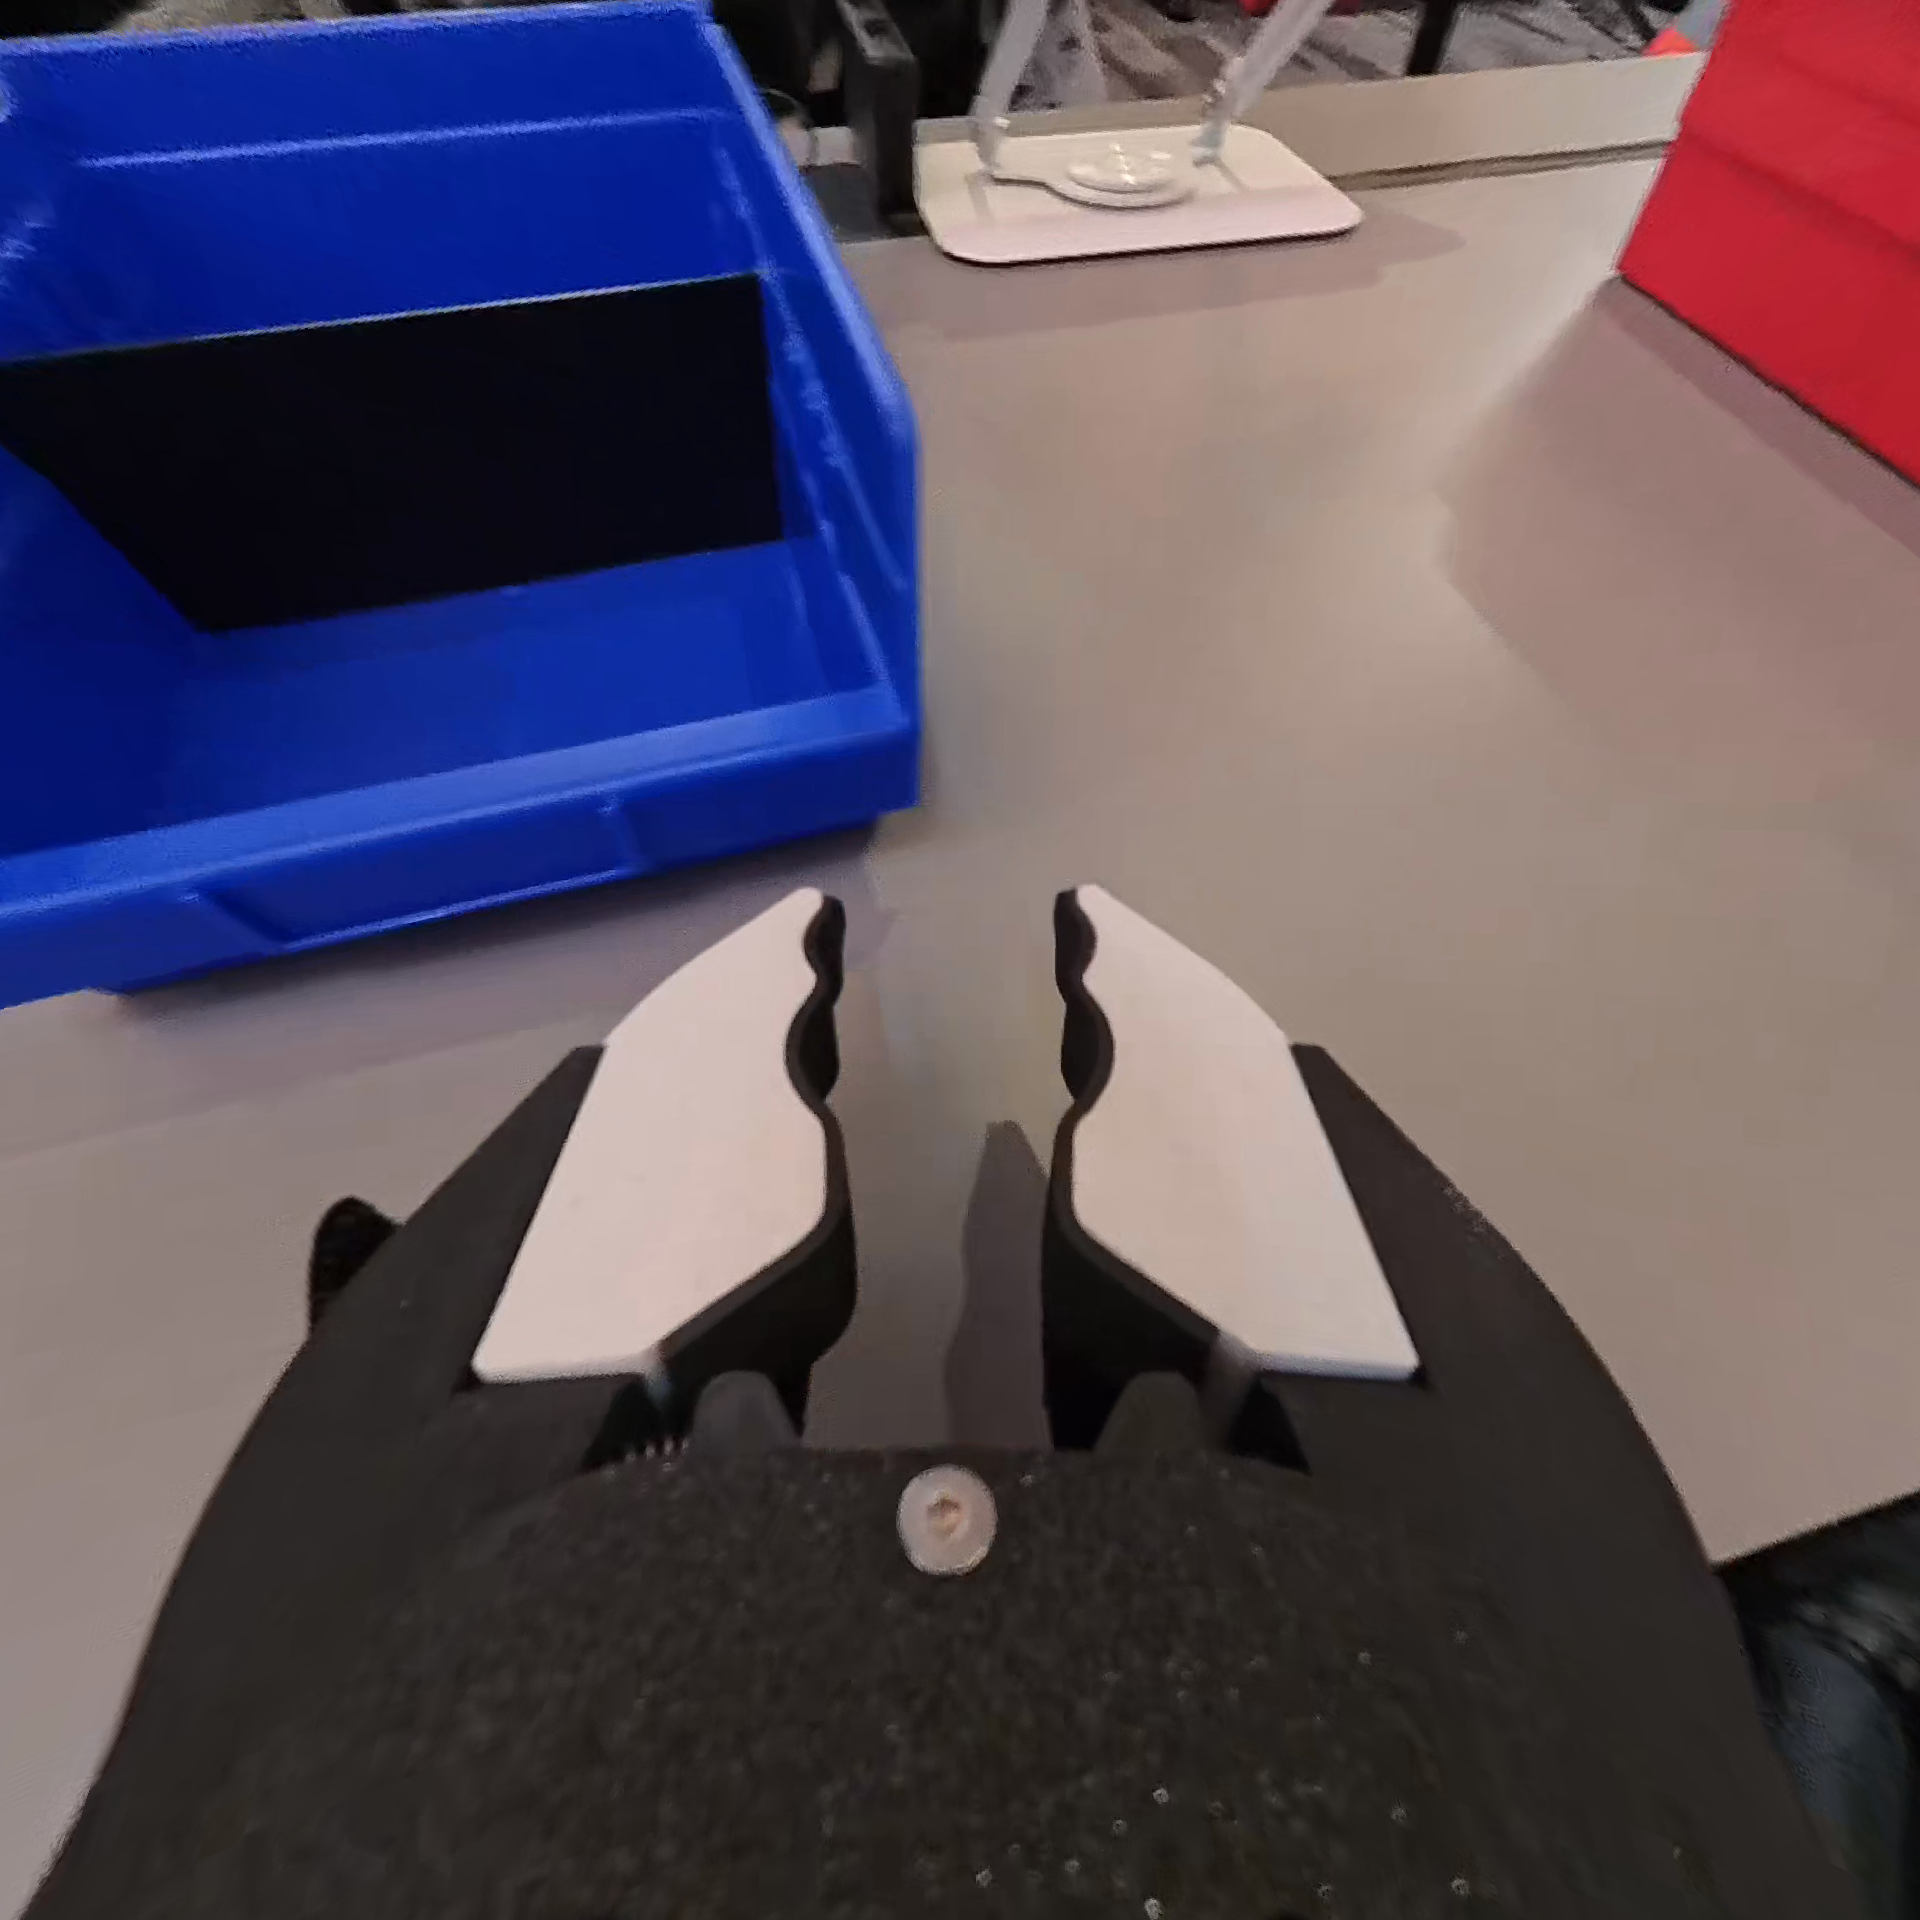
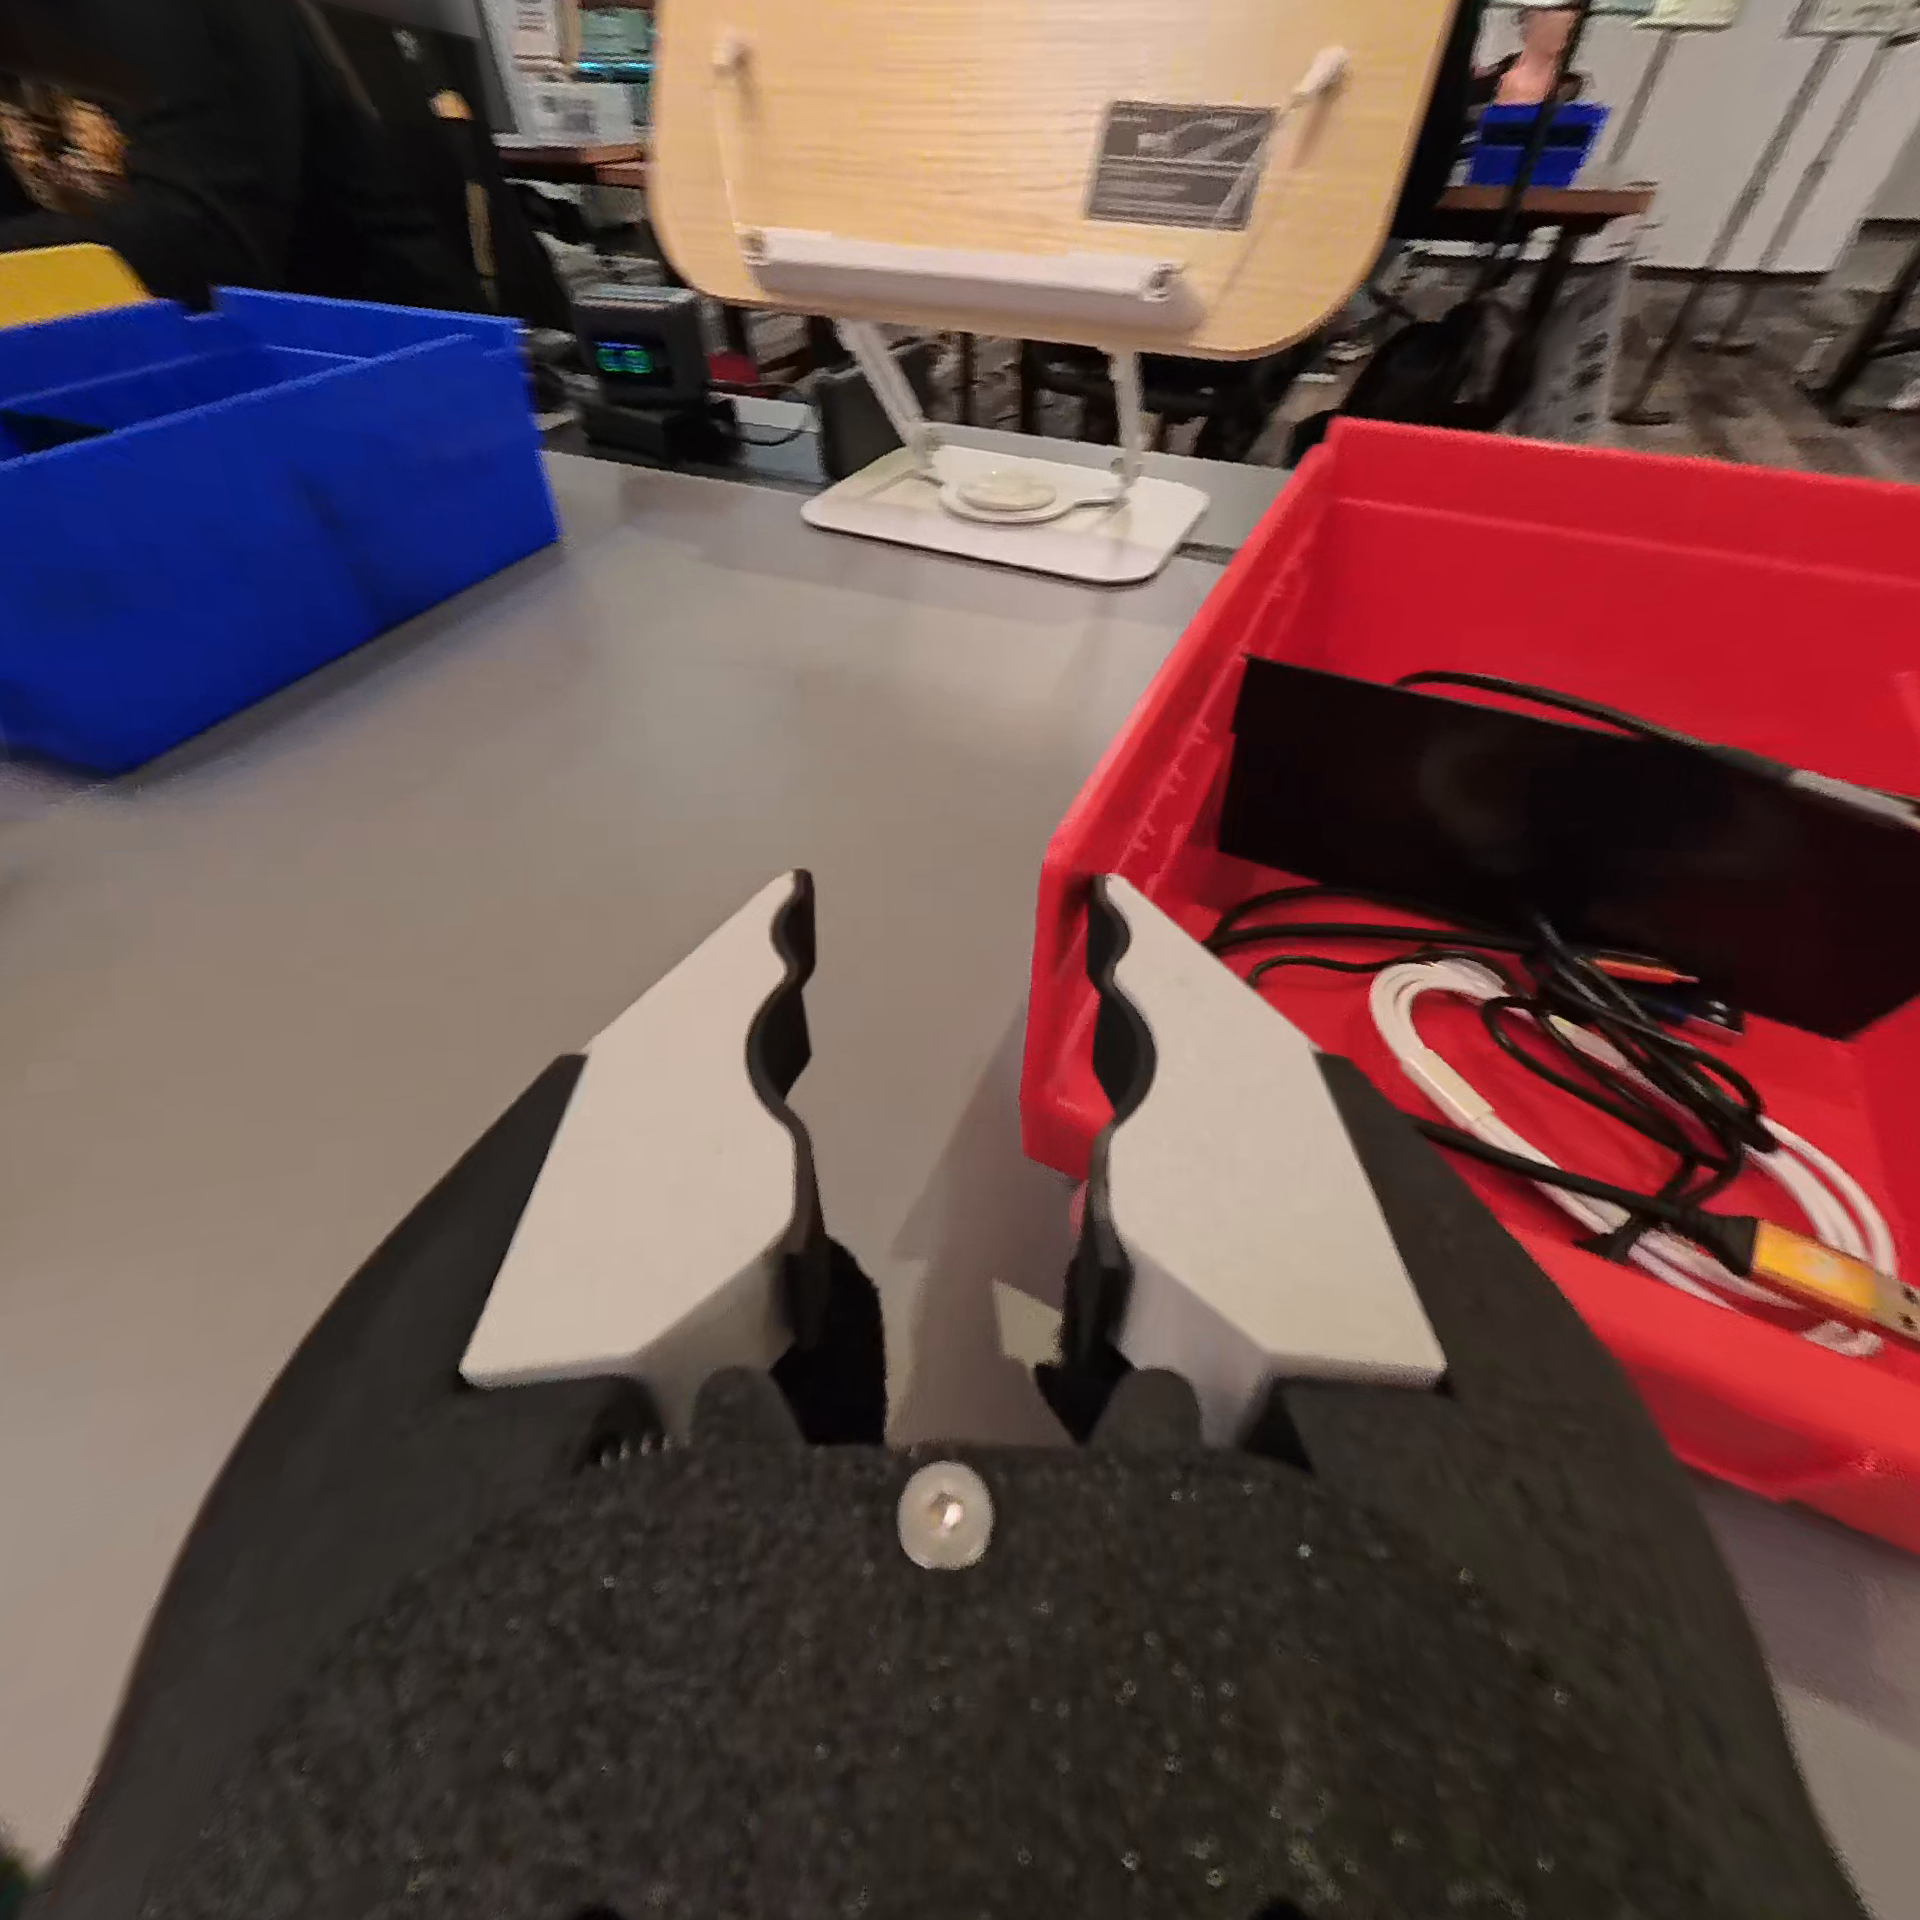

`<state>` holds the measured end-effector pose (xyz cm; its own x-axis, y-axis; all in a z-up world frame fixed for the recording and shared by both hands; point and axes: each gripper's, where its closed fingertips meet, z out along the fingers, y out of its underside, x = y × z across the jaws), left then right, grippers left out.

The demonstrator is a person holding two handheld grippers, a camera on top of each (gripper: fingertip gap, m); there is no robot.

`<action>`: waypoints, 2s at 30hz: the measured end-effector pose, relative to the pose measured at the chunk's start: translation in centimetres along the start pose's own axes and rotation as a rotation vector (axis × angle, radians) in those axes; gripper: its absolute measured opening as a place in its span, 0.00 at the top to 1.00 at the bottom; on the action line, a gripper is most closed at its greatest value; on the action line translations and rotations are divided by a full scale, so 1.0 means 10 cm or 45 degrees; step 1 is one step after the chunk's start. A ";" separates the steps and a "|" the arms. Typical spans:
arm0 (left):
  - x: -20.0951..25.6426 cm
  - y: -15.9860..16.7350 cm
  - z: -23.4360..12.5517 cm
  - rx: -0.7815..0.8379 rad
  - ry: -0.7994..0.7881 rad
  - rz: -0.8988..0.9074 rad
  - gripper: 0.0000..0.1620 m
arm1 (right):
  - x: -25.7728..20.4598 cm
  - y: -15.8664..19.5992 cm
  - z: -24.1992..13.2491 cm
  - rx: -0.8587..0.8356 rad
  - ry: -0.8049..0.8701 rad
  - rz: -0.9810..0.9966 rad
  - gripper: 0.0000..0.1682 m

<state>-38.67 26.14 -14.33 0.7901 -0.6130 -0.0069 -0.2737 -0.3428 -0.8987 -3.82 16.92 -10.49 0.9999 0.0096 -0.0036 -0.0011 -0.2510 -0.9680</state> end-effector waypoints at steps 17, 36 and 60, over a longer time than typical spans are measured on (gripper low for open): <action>2.88 -0.62 0.23 0.189 0.482 0.288 0.64 | 1.16 -0.27 -1.26 0.210 0.683 0.100 0.67; 2.76 -0.85 1.00 0.081 0.135 0.028 0.98 | 1.16 0.09 -0.79 0.018 0.814 0.132 0.98; 0.58 -0.56 0.56 0.069 0.074 -0.011 0.72 | -0.78 -0.04 0.65 -0.043 0.219 0.105 0.96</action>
<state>-29.53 28.49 -11.81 0.7589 -0.6507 0.0249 -0.2359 -0.3104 -0.9209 -11.72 23.28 -11.71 0.9835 -0.1774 -0.0366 -0.0855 -0.2764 -0.9572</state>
